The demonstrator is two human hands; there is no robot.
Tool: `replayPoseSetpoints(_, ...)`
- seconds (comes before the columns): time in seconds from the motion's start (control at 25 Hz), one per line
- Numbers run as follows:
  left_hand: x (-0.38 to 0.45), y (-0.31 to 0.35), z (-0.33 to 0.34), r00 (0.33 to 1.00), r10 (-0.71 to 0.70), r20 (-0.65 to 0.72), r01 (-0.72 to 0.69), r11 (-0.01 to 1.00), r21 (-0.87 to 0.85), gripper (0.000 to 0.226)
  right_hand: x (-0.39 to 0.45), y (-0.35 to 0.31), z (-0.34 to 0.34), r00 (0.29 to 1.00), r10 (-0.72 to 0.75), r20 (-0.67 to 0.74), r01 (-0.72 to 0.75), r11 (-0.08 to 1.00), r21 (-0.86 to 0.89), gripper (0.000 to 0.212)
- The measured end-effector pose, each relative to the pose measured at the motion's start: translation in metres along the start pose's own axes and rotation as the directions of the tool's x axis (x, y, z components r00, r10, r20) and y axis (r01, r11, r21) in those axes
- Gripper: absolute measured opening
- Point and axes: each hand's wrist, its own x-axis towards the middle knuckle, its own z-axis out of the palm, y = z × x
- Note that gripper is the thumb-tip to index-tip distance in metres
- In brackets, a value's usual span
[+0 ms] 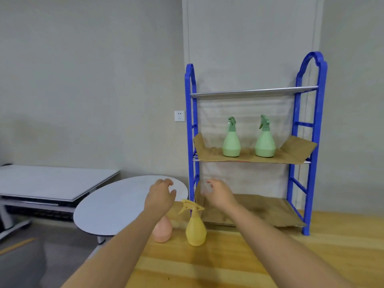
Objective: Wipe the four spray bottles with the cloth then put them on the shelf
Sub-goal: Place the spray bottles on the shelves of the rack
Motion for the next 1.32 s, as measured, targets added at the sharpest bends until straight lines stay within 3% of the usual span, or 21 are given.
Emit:
replayPoseSetpoints(0.28, 0.003, -0.093, 0.029, 0.943, -0.283, 0.174, 0.272, 0.959, 0.083, 0.079, 0.022, 0.021, 0.083, 0.979, 0.021, 0.204, -0.008, 0.998, -0.069, 0.069)
replayPoseSetpoints(0.36, 0.011, -0.1, 0.041, 0.934, -0.295, 0.203, 0.296, 0.955, 0.024, 0.087, 0.032, 0.026, 0.095, 0.973, 0.027, 0.228, -0.012, 0.997, -0.07, 0.061)
replayPoseSetpoints(0.44, 0.021, -0.098, 0.054, 0.932, -0.303, 0.198, 0.312, 0.95, -0.014, 0.079, 0.04, 0.032, 0.105, 0.97, 0.032, 0.24, -0.018, 0.998, -0.06, 0.035)
replayPoseSetpoints(0.52, 0.029, -0.095, 0.065, 0.931, -0.327, 0.161, 0.331, 0.944, 0.005, 0.057, 0.043, 0.038, 0.111, 0.972, 0.017, 0.233, -0.006, 0.999, -0.05, 0.015)
replayPoseSetpoints(0.6, 0.036, -0.094, 0.074, 0.933, -0.347, 0.1, 0.348, 0.937, 0.0, 0.037, 0.043, 0.042, 0.111, 0.978, 0.006, 0.206, 0.004, 0.999, -0.045, 0.006)
replayPoseSetpoints(0.68, 0.038, -0.09, 0.078, 0.935, -0.349, 0.064, 0.35, 0.937, -0.011, 0.032, 0.043, 0.046, 0.108, 0.981, -0.009, 0.193, 0.017, 0.999, -0.042, 0.016)
replayPoseSetpoints(0.8, 0.029, -0.079, 0.076, 0.95, -0.307, 0.049, 0.306, 0.952, 0.02, 0.032, 0.039, 0.049, 0.097, 0.986, 0.018, 0.168, -0.015, 1.0, -0.018, 0.026)
replayPoseSetpoints(1.04, 0.014, -0.027, 0.059, 0.986, -0.164, 0.039, 0.166, 0.985, -0.044, 0.049, 0.023, 0.05, 0.034, 0.995, 0.02, 0.101, -0.015, 0.999, -0.046, 0.01)
replayPoseSetpoints(1.32, 0.01, 0.06, 0.07, 0.986, 0.015, 0.165, 0.004, 0.994, -0.109, 0.035, -0.008, 0.102, -0.058, 0.997, 0.075, 0.005, -0.074, 0.99, -0.121, 0.011)
